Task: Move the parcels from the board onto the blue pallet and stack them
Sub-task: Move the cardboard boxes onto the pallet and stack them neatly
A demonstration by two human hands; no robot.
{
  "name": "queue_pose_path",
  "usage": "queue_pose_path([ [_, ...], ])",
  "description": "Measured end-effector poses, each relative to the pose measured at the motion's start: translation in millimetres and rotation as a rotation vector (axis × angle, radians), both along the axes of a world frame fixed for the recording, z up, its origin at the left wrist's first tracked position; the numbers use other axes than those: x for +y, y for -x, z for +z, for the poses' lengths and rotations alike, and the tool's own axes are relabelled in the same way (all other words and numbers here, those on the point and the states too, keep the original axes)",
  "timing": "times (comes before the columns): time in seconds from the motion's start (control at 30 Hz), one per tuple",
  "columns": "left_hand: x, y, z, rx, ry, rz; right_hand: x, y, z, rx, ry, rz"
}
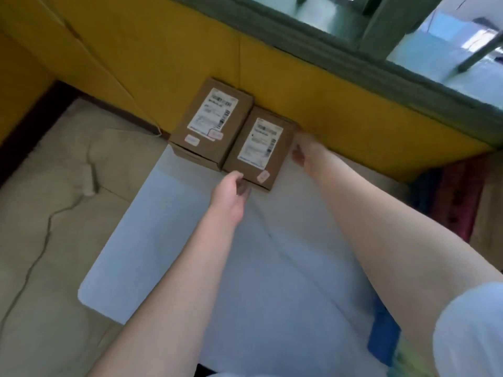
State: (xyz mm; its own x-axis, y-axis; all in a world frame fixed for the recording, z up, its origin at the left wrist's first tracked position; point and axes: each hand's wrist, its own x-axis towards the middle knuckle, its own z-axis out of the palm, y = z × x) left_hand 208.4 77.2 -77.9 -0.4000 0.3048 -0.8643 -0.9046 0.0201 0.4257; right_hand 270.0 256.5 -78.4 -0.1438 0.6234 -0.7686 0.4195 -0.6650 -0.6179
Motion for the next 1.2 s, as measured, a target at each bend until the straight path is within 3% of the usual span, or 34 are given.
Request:
queue_pose_path([
  [0.1, 3, 10, -11, -0.091, -0.055, 0.036, 10, 16, -17, 0.046, -0.026, -0.008],
  [0.4, 11, 21, -6, -0.183, -0.105, -0.010, 13, 29, -31, -0.159, -0.095, 0.151],
  [0.5, 8, 14, 0, -0.200, -0.133, -0.012, 6, 18, -32, -0.119, -0.075, 0.102],
  [0.63, -2, -10, 14, -0.141, -0.085, -0.129, -1, -9, -17, -0.016, 0.026, -0.113],
  [0.73, -14, -32, 32, -0.059, -0.047, -0.225, -4, -39, 12, 0.027, 0.022, -0.123],
  [0.9, -27, -80, 86, 0.135, -0.250, -0.215, -15, -106, 95, 0.066, -0.058, -0.128],
  [1.03, -36, -151, 142, 0.333, -0.464, -0.347, -34, -191, 179, 0.021, -0.259, -0.138],
  [1.2, -43, -280, 204, 0.513, -0.560, -0.541, -79, -340, 246, 0.215, -0.620, -0.179],
])
